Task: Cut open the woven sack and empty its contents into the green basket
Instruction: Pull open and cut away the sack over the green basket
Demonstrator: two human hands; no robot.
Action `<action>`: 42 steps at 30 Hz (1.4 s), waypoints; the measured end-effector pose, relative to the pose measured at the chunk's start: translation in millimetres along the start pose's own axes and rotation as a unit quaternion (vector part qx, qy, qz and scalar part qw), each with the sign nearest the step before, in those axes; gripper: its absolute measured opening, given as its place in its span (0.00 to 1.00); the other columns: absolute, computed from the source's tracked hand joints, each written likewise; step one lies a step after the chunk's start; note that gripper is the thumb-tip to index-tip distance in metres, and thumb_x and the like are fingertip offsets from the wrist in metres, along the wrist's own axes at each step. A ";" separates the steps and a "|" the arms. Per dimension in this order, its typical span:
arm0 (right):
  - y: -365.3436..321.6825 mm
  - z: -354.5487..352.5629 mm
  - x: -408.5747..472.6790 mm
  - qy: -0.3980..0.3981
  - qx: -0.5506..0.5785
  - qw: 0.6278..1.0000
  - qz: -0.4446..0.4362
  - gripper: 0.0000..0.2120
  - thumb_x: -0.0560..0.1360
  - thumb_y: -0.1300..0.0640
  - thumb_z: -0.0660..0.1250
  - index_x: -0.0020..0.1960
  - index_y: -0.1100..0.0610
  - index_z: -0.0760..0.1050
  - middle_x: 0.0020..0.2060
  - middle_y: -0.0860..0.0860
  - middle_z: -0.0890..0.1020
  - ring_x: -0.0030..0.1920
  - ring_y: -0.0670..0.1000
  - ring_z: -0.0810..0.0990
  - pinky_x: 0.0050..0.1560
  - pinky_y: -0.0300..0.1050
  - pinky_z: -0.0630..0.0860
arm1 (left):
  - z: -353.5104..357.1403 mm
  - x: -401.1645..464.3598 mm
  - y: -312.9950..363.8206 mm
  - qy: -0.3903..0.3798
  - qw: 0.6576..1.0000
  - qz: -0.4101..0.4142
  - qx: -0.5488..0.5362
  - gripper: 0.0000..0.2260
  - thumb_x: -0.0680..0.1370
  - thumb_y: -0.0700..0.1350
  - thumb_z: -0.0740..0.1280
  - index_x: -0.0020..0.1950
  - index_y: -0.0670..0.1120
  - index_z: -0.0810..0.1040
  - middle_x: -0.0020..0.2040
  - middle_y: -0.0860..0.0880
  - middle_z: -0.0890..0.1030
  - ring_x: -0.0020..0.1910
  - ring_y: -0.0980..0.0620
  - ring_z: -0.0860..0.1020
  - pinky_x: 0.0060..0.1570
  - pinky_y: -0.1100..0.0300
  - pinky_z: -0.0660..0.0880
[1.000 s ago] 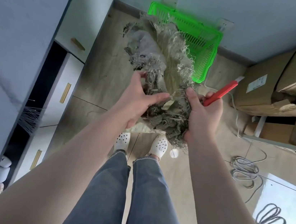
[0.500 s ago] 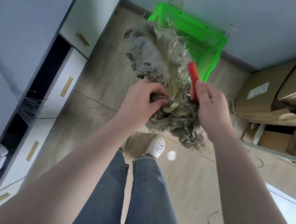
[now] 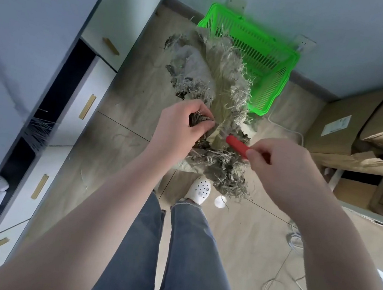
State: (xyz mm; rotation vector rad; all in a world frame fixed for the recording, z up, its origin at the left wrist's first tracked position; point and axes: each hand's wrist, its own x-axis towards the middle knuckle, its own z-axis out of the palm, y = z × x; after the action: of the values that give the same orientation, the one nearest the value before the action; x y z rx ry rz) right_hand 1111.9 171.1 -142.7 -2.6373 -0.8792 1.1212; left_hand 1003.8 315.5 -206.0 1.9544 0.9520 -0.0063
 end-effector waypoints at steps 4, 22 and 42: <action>-1.1 8.0 9.0 0.004 -0.041 0.999 0.006 0.12 0.80 0.53 0.59 0.45 0.55 0.80 0.31 0.52 0.77 0.30 0.52 0.74 0.27 0.43 0.63 | 2.8 1.0 -1.5 0.005 1.000 0.004 -0.013 0.01 0.76 0.46 0.70 0.45 0.53 0.79 0.42 0.58 0.80 0.37 0.62 0.74 0.35 0.74 0.66; -7.3 33.6 19.1 0.132 0.086 0.986 -0.049 0.07 0.80 0.59 0.60 0.55 0.60 0.74 0.44 0.50 0.73 0.42 0.50 0.69 0.37 0.40 0.56 | 22.8 -2.6 -8.4 -0.043 0.965 -0.071 -0.247 0.27 0.71 0.48 0.73 0.67 0.61 0.67 0.63 0.52 0.76 0.61 0.49 0.77 0.62 0.45 0.74; -4.1 45.5 26.6 0.167 0.160 0.971 -0.055 0.04 0.81 0.58 0.60 0.50 0.56 0.73 0.34 0.50 0.77 0.36 0.55 0.74 0.34 0.47 0.68 | 35.8 1.8 -13.9 -0.067 0.929 -0.105 -0.348 0.06 0.77 0.46 0.69 0.47 0.43 0.81 0.42 0.42 0.82 0.42 0.44 0.81 0.50 0.40 0.77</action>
State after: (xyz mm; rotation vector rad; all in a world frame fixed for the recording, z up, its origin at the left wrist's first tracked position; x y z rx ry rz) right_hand 1092.9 185.3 -189.9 -2.3794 -0.6985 0.6927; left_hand 1009.2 293.7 -237.2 1.1802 0.9099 0.0664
